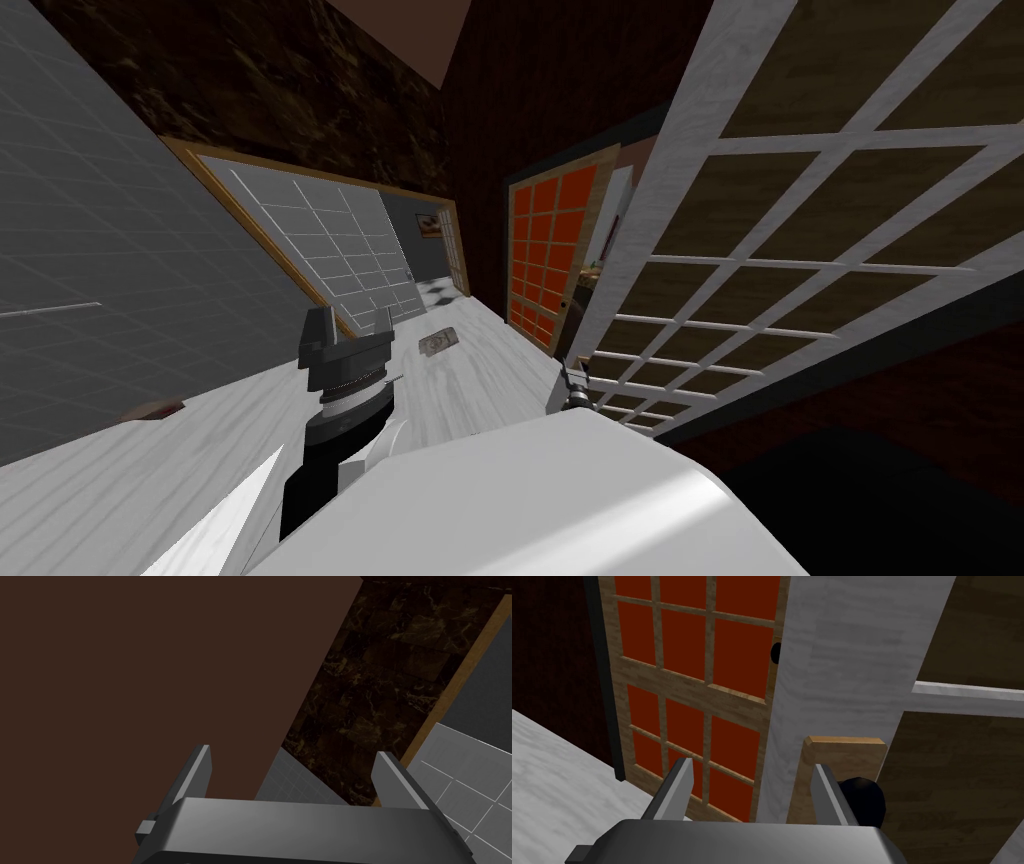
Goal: Pull the door open
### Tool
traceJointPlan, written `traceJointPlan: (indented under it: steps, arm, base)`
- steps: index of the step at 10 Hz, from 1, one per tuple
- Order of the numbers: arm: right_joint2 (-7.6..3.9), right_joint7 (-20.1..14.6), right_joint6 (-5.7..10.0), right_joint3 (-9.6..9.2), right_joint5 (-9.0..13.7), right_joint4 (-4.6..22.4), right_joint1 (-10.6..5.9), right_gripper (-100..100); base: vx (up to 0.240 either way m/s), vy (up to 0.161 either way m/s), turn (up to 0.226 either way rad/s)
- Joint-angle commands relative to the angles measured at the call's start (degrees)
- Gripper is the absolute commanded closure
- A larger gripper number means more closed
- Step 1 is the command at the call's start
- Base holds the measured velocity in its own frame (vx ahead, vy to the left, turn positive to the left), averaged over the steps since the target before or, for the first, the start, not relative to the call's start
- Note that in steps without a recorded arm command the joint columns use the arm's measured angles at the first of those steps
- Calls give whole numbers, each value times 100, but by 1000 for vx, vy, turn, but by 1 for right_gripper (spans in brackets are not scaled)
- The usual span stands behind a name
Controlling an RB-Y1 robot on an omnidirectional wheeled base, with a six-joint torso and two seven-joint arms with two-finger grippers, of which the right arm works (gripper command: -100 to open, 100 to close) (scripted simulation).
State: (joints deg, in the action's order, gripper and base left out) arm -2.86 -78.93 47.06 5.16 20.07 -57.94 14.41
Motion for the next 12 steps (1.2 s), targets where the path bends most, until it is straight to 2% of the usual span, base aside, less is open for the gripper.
traceJointPlan:
  steps: [1,2,3,5,6,7,8,9,10,12]
  arm:
    - [1,-162,-90,67,28,-57,99,-100]
    - [12,-103,-44,0,-1,-68,13,-100]
    - [-135,-292,130,8,14,82,51,-100]
    - [-240,-410,256,36,34,199,89,-100]
    - [-240,-410,256,36,34,199,89,-100]
    - [-347,-536,390,65,55,324,129,-100]
    - [-397,-597,455,79,65,385,149,-100]
    - [-397,-597,455,79,65,385,149,-100]
    - [-484,-706,572,105,84,493,184,-100]
    - [-520,-751,619,115,91,538,198,-100]
  base:
    - [-113,-12,59]
    - [-48,16,55]
    - [13,25,184]
    - [23,1,80]
    - [23,-8,11]
    - [25,-10,81]
    - [20,-20,93]
    - [10,-14,15]
    - [29,-14,65]
    - [14,-13,33]
